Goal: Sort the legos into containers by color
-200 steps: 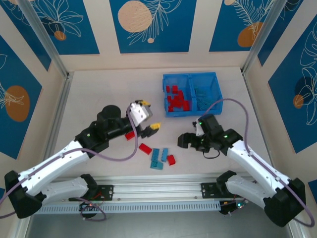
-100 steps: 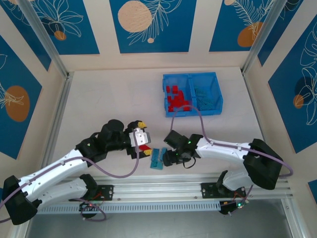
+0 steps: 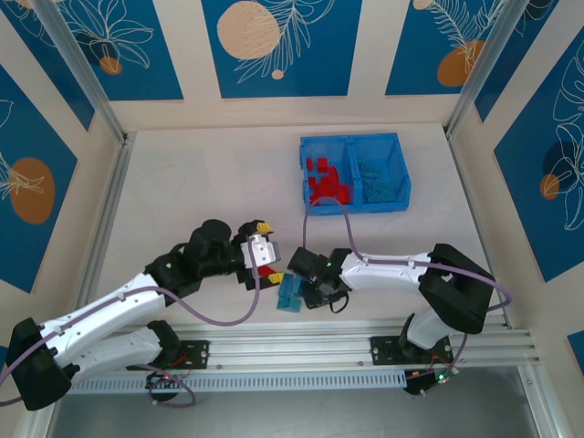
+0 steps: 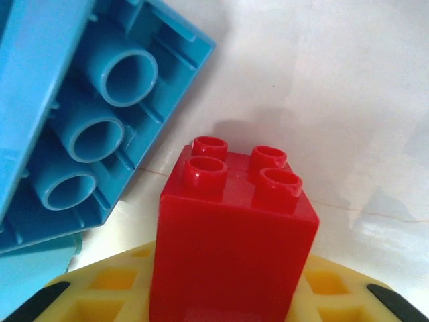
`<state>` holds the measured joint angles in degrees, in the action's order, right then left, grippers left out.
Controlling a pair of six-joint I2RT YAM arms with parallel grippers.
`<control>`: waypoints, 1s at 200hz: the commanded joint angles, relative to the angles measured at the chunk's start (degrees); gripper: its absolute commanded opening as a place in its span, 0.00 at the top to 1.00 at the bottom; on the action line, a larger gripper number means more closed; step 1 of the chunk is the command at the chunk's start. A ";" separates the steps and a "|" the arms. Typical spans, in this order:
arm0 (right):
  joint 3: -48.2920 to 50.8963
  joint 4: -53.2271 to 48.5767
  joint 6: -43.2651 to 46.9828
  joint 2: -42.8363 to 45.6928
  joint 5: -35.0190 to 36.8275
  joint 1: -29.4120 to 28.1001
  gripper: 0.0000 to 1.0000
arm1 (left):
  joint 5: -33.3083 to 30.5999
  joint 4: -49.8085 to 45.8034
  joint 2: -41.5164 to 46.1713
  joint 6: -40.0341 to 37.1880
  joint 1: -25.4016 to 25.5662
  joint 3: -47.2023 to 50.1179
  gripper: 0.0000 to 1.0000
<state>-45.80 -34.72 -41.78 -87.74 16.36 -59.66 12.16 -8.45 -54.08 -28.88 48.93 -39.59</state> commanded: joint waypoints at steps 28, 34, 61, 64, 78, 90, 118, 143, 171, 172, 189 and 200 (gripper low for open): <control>-0.92 0.21 0.05 11.21 6.96 1.67 0.72 | 1.66 4.60 3.39 0.08 0.51 3.04 0.00; -1.63 -0.20 0.57 12.74 7.34 2.66 0.72 | 2.05 4.82 3.79 -0.01 0.55 3.16 0.00; -6.72 -0.07 6.68 17.83 7.19 9.10 0.74 | 3.30 5.91 5.10 -0.26 0.64 3.14 0.00; -7.42 0.17 7.57 17.99 6.95 9.99 0.74 | 3.30 6.21 5.19 -0.17 0.65 3.20 0.00; -10.72 1.92 11.53 17.50 5.09 14.53 0.74 | 3.23 7.44 5.48 0.35 0.64 3.38 0.00; -13.90 3.07 14.12 15.52 4.24 18.62 0.74 | 2.93 8.60 5.47 1.59 0.62 3.30 0.00; -21.75 4.89 19.71 7.17 5.78 26.22 0.73 | 1.02 5.59 4.93 5.56 0.64 0.86 0.00; -28.75 7.06 22.72 -2.79 6.29 30.85 0.73 | -1.43 -2.18 2.90 7.66 0.63 -3.17 0.00; -39.08 6.15 23.33 -13.97 7.09 33.49 0.73 | -3.76 -3.94 3.70 10.17 0.57 -3.59 0.00; -39.49 6.07 23.28 -14.31 7.10 33.56 0.73 | -3.96 -3.99 3.80 10.26 0.61 -3.57 0.00; -45.68 3.51 21.90 -21.04 7.08 34.92 0.73 | -6.44 -6.02 4.25 11.23 0.57 -3.77 0.00; -49.84 1.53 21.07 -24.51 6.83 35.54 0.68 | -8.69 -7.66 4.24 12.94 0.58 -4.26 0.00</control>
<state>-88.01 -29.78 -20.71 -107.13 22.35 -25.32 8.51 -11.25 -50.74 -19.90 48.99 -41.78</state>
